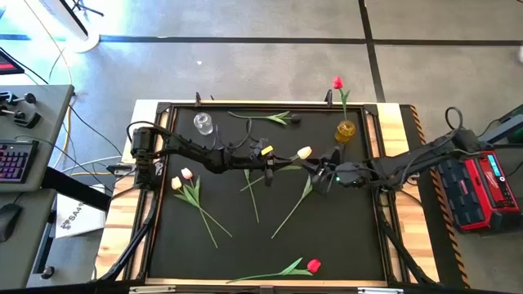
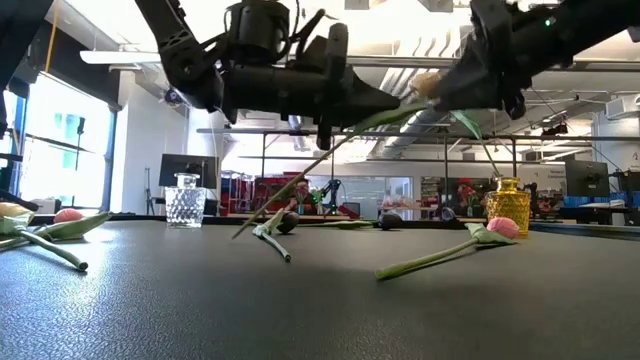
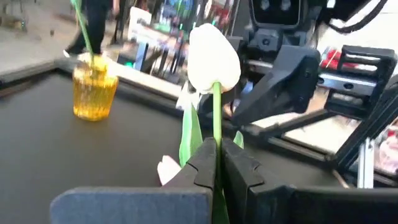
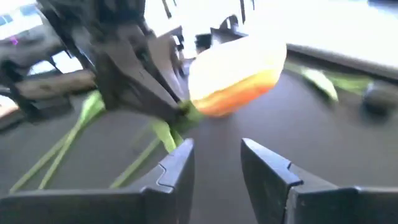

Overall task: Sort flowers into vase by color
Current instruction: Put the right orange flower into the yellow flower vase

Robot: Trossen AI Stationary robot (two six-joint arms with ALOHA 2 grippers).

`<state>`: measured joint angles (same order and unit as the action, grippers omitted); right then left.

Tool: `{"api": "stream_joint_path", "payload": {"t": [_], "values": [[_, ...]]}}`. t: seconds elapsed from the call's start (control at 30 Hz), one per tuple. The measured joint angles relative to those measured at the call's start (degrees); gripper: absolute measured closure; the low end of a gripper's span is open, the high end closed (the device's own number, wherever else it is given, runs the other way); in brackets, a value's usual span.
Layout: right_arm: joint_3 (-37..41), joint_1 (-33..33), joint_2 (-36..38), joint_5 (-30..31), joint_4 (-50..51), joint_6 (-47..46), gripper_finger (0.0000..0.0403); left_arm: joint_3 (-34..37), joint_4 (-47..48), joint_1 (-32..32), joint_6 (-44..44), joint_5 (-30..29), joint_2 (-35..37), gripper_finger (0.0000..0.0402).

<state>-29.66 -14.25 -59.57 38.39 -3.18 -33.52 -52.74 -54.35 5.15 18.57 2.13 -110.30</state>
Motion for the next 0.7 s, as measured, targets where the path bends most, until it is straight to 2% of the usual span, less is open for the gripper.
{"api": "stream_joint_path", "payload": {"t": [0.13, 0.3, 0.5, 0.7], "values": [[1.2, -1.9, 0.0, 2.4, -7.5, 2.6, 0.0273, 1.6, -4.0, 0.2, 0.2, -1.1, 0.0, 0.0401], [4.4, -2.5, -1.5, 5.6, -18.3, 0.8, 0.0267, 1.6, -7.1, -0.1, -3.6, -2.0, 0.0, 0.0401], [5.2, -2.8, -7.4, 5.3, -31.5, 6.1, 0.0267, 1.6, -8.1, -1.7, -9.1, -4.3, 0.0, 0.0401], [5.2, -2.3, -11.3, 5.3, -38.0, 8.8, 0.0267, 1.6, -8.9, -2.4, -11.6, -4.5, 0.0, 0.0401]]}}
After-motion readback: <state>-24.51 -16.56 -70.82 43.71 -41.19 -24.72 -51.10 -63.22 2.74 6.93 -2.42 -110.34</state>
